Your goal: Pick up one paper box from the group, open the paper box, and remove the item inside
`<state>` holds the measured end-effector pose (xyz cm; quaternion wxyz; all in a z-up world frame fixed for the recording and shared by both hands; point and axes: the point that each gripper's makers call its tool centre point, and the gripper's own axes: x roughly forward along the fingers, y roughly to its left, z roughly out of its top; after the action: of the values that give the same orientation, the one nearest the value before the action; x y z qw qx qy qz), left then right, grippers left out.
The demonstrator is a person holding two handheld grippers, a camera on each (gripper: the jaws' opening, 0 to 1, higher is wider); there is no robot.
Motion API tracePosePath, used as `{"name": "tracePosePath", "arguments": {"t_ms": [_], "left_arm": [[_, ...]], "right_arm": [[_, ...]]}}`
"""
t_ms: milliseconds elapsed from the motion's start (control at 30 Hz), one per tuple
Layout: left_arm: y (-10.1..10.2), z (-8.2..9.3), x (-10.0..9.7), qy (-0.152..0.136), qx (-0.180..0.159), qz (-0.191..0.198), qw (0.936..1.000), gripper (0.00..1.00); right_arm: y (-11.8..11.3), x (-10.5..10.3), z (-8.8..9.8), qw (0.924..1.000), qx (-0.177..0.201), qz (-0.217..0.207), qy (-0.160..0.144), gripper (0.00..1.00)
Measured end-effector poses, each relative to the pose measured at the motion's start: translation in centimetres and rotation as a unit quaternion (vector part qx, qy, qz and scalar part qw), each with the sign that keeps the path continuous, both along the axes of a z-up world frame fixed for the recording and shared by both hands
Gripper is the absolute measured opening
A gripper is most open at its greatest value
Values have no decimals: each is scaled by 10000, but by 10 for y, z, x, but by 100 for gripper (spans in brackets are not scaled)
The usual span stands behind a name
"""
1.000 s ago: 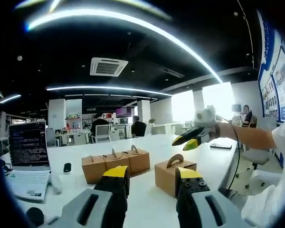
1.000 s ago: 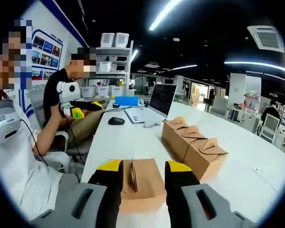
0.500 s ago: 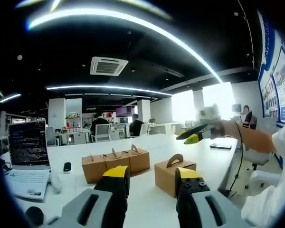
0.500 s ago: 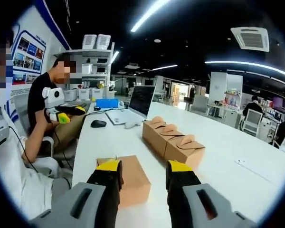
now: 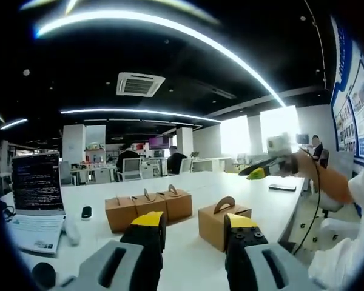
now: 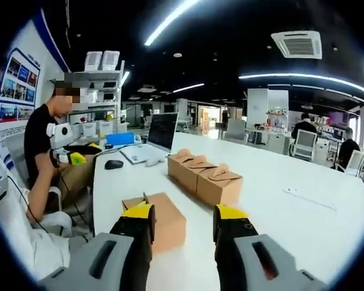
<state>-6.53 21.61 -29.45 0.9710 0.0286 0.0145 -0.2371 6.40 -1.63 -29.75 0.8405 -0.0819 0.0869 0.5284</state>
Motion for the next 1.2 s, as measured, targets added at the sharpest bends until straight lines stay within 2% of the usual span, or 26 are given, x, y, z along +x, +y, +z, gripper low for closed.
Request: {"name": "tracePosePath", "arguments": {"t_ms": [133,267,367,667,967,1200], "left_arm": [[-2,-1,0,8,24,-26,10000,40],[-3,-3,2,42,49,-20,10000,40],[-3,-3,3,47,40,-28,10000,40],[0,-4,2,54,47,16,10000,40],[0,-6,2,87,50,18,9999,40],[-4,-7,2,91,74,-6,9999,40]], "right_arm": [[-15,4,0,9994,-27,-281,-188,38],[-25,2,8,9986,194,-432,-230,38],[-31,-1,10,9980,223,-511,-290,38],[-45,-18,2,9974,259,-591,-307,38],[-63,-28,14,9947,452,-766,-524,37],[-66,-37,14,9935,426,-823,-662,37]]}}
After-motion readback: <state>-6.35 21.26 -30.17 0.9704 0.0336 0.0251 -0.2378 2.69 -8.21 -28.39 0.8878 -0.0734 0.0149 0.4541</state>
